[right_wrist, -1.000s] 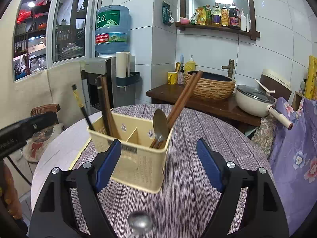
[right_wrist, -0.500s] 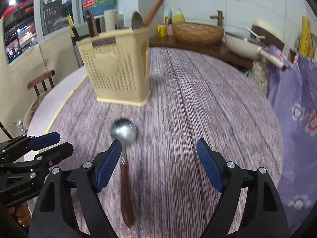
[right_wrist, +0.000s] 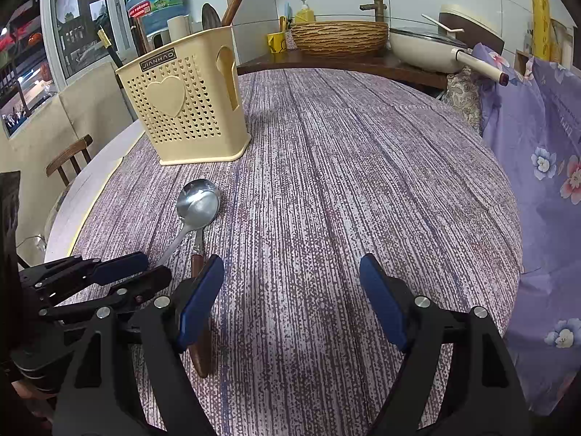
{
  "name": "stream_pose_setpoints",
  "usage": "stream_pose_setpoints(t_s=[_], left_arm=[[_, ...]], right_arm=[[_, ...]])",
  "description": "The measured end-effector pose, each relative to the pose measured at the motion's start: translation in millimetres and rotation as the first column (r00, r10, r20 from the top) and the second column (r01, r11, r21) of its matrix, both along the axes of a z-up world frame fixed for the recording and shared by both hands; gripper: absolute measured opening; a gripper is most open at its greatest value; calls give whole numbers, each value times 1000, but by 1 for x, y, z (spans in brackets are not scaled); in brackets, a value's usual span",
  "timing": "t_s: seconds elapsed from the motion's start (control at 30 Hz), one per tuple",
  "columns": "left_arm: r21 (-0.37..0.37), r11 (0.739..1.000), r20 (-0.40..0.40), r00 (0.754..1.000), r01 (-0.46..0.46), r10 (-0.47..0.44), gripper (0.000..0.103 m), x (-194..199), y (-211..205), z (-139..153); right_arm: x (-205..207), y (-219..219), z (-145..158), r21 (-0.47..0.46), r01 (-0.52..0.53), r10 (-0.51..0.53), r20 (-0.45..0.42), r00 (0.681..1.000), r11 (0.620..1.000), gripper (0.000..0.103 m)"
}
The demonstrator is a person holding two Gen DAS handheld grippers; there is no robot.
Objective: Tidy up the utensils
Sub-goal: 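Close the left tool on the all-metal spoon while the right tool approaches the wooden-handled spoon, then close the right tool on the wooden-handled spoon while the left tool holds its metal spoon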
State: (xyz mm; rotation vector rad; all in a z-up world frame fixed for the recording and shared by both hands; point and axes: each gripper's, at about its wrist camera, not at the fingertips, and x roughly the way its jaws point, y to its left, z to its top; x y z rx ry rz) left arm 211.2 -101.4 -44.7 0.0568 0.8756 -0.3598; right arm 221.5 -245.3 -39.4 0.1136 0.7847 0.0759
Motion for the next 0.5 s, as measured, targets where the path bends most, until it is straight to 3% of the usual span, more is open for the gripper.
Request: stream_pose_setpoints(t_s=[0.27, 0.5], left_arm=[[66, 998, 10, 1000, 11, -12, 13, 16, -18, -1], [0, 1000, 14, 999, -31, 31, 9, 16, -8, 4]], right_arm=[[0, 0, -1, 17, -6, 6, -7, 1000, 1000, 78], [2, 0, -3, 18, -6, 6, -18, 1000, 1000, 76]])
